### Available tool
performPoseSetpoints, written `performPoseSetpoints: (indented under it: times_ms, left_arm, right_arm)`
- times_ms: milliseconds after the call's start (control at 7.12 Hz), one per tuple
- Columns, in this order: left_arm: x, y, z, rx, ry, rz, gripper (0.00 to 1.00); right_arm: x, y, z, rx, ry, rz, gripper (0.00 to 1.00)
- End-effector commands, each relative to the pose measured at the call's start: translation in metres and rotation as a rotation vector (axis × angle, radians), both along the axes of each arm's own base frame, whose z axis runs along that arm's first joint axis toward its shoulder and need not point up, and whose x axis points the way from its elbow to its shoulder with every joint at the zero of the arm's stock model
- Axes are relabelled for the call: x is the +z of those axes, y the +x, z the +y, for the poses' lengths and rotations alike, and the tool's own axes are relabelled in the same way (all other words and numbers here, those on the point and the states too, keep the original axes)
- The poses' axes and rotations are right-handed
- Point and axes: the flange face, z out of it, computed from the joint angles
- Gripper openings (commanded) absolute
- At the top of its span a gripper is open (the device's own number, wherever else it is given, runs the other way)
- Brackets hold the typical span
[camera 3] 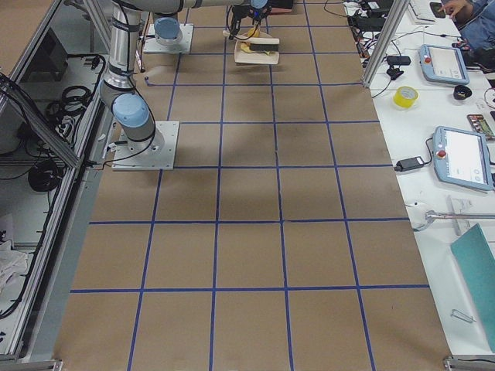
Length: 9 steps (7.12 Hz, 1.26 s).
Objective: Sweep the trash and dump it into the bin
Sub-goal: 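Sweep the yellow potato toy into the dustpan with the brush, then lift the dustpan over the bin with the left gripper while the right returns the brush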
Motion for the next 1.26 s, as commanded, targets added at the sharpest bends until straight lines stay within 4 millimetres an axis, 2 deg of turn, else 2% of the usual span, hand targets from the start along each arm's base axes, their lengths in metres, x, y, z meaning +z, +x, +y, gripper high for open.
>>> performPoseSetpoints:
  times_ms: [0,140,281,421,562,702,843,983,1124]
  left_arm:
    - [-0.001,0.001,-0.002,0.008,-0.009,0.024,0.06]
    - [0.003,0.006,-0.004,0.014,-0.018,0.025,0.04]
    - [0.005,0.015,-0.005,0.037,-0.034,0.065,0.03]
    - [0.010,0.035,-0.006,0.085,-0.057,0.125,0.03]
    - [0.013,0.055,-0.005,0.133,-0.078,0.163,0.02]
    - [0.016,0.064,-0.004,0.156,-0.094,0.183,0.01]
    - [0.027,0.077,-0.008,0.182,-0.101,0.194,0.00]
    - [0.050,0.100,-0.015,0.218,-0.078,0.205,0.00]
    - [0.083,0.125,-0.023,0.254,-0.064,0.211,0.00]
  right_arm:
    - [0.024,-0.086,-0.047,-0.029,0.003,0.055,0.00]
    - [0.038,-0.142,-0.072,-0.048,-0.021,0.054,0.00]
    - [0.038,-0.213,-0.095,-0.073,-0.029,0.080,0.00]
    - [0.032,-0.277,-0.106,-0.079,-0.017,0.066,0.00]
    - [0.015,-0.337,-0.117,-0.099,-0.005,0.071,0.00]
    - [0.005,-0.390,-0.129,-0.056,-0.008,0.061,0.00]
    - [-0.002,-0.433,-0.137,-0.057,-0.022,0.062,0.00]
    - [-0.012,-0.473,-0.149,0.037,-0.058,0.064,0.00]
    - [-0.039,-0.512,-0.161,0.083,-0.080,0.046,0.00]
